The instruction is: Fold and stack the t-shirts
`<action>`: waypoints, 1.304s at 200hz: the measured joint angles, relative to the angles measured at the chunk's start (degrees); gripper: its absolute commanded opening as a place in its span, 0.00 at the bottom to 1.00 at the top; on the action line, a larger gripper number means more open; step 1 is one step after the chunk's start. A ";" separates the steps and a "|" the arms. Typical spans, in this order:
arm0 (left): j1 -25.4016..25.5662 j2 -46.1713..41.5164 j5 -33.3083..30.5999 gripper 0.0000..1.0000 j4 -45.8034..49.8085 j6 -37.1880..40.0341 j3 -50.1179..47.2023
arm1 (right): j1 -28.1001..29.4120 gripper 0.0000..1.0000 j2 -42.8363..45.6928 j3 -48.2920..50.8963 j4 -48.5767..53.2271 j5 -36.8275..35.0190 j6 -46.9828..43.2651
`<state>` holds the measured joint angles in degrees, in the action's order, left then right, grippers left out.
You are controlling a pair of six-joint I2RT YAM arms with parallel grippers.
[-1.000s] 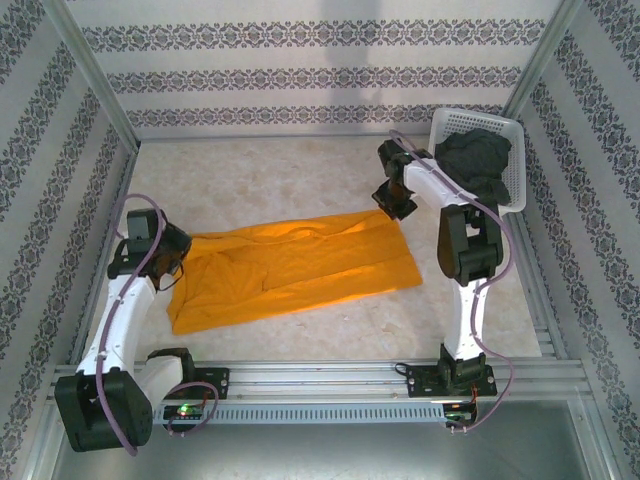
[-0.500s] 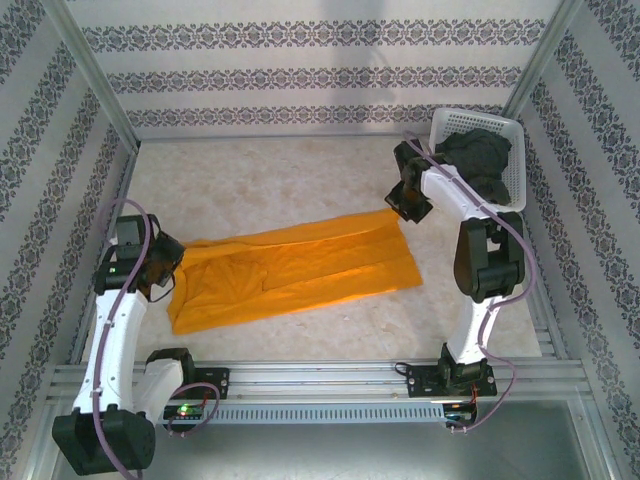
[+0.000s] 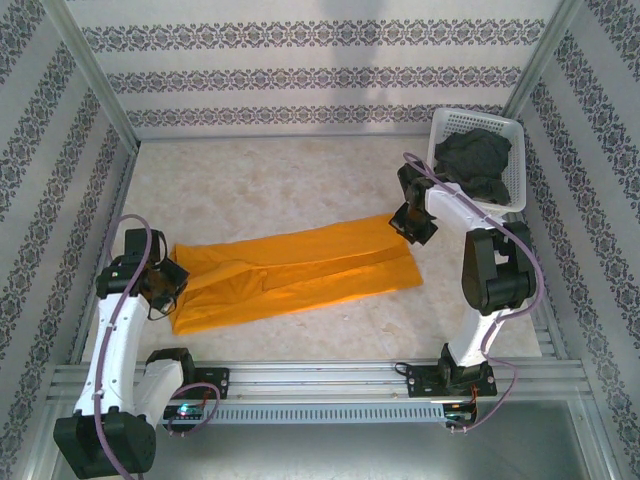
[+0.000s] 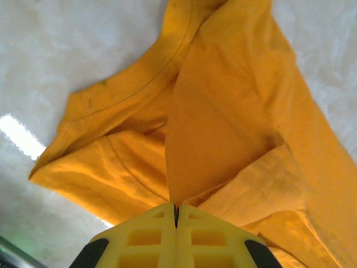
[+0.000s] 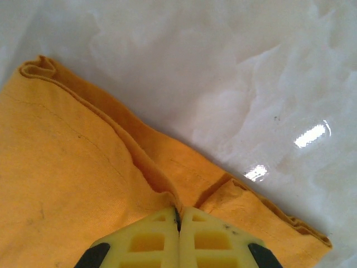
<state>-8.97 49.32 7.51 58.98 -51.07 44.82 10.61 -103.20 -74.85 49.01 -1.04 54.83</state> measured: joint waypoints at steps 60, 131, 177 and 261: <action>0.07 -1.95 0.79 0.00 2.93 -1.81 -3.61 | 0.00 0.00 0.09 1.57 -0.61 -0.20 -1.22; 1.66 -2.23 1.49 0.00 3.72 -3.76 -7.41 | 0.02 0.00 0.09 2.29 -0.90 -0.70 -1.29; 1.88 -0.07 1.66 0.00 2.84 -4.79 -9.35 | 0.02 0.00 -0.59 3.43 -1.03 -0.70 -1.31; 1.92 0.72 0.66 0.00 1.31 -4.96 -9.22 | 0.00 0.00 -1.88 3.43 -1.01 -0.94 -2.38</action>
<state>-7.05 50.04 8.16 60.29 -56.03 35.59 10.61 -105.08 -71.42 48.01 -1.98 52.45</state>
